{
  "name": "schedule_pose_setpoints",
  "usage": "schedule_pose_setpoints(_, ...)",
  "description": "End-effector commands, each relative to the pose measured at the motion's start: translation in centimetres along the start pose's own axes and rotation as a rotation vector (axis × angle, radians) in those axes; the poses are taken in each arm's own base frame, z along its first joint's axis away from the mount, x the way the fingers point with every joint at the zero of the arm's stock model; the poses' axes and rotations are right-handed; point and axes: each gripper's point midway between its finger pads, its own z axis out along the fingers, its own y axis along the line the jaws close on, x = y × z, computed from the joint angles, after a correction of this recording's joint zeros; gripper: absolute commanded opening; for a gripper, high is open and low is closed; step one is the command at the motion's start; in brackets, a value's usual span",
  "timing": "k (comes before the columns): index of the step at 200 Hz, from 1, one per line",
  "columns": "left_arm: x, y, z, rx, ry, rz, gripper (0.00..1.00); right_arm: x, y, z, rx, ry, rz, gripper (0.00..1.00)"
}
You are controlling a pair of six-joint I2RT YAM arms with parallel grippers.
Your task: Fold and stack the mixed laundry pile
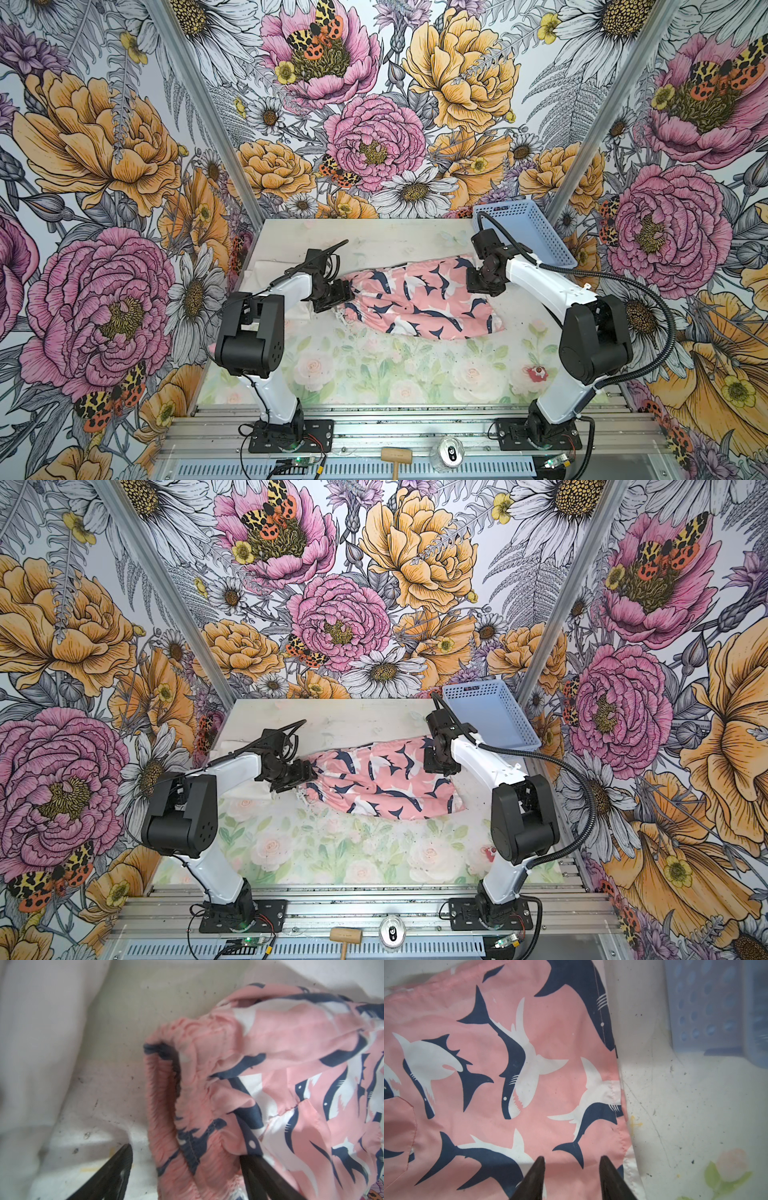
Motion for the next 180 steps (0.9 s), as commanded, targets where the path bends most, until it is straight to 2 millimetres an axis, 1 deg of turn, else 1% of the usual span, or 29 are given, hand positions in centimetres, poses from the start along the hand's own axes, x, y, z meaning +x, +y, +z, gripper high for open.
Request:
schedule_pose_setpoints(1, -2.4, -1.3, -1.7, 0.016, -0.101, 0.032, 0.81, -0.7, 0.7, -1.2, -0.019, -0.030, -0.022, 0.46)
schedule_pose_setpoints(23, -3.0, -1.6, -2.8, 0.035, -0.125, 0.027, 0.80, -0.7, 0.9, -1.2, -0.028, -0.028, -0.024, 0.47)
schedule_pose_setpoints(44, -3.0, -1.2, -2.9, 0.033, -0.121, 0.019, 0.80, -0.8, 1.0, -1.3, -0.031, -0.030, -0.025, 0.47)
schedule_pose_setpoints(59, -2.9, -0.8, -2.5, 0.031, -0.107, 0.003, 0.80, -0.8, 1.0, -1.3, -0.031, -0.031, -0.026, 0.48)
schedule_pose_setpoints(87, -3.2, -0.6, -1.2, 0.015, -0.086, -0.005, 0.80, -0.9, 0.9, -1.4, -0.030, -0.034, -0.030, 0.48)
schedule_pose_setpoints(105, -3.3, -0.5, -0.1, 0.011, -0.061, -0.011, 0.78, -0.9, 0.9, -1.5, -0.031, -0.036, -0.029, 0.49)
schedule_pose_setpoints(112, -3.4, -0.7, -0.1, 0.012, -0.062, -0.007, 0.77, -0.9, 0.9, -1.5, -0.031, -0.037, -0.031, 0.49)
schedule_pose_setpoints(114, -2.9, -0.4, 0.8, 0.003, -0.036, -0.012, 0.77, -0.9, 0.9, -1.5, -0.032, -0.037, -0.031, 0.49)
schedule_pose_setpoints(116, -2.8, -0.3, 1.1, -0.001, -0.027, -0.014, 0.76, -0.9, 0.9, -1.5, -0.031, -0.037, -0.030, 0.49)
schedule_pose_setpoints(128, -2.4, -0.1, 1.8, -0.019, 0.002, -0.015, 0.73, -0.9, 1.0, -1.7, -0.034, -0.042, -0.032, 0.49)
schedule_pose_setpoints(144, -1.7, 0.1, 2.0, -0.041, 0.032, -0.014, 0.68, -0.9, 0.9, -1.8, -0.033, -0.045, -0.032, 0.50)
schedule_pose_setpoints(159, -1.1, 0.3, 2.1, -0.059, 0.046, -0.014, 0.66, -0.9, 0.9, -1.9, -0.033, -0.046, -0.032, 0.50)
schedule_pose_setpoints(180, -0.6, 0.7, 2.5, -0.095, 0.073, -0.006, 0.59, -0.8, 0.9, -1.8, -0.035, -0.044, -0.030, 0.51)
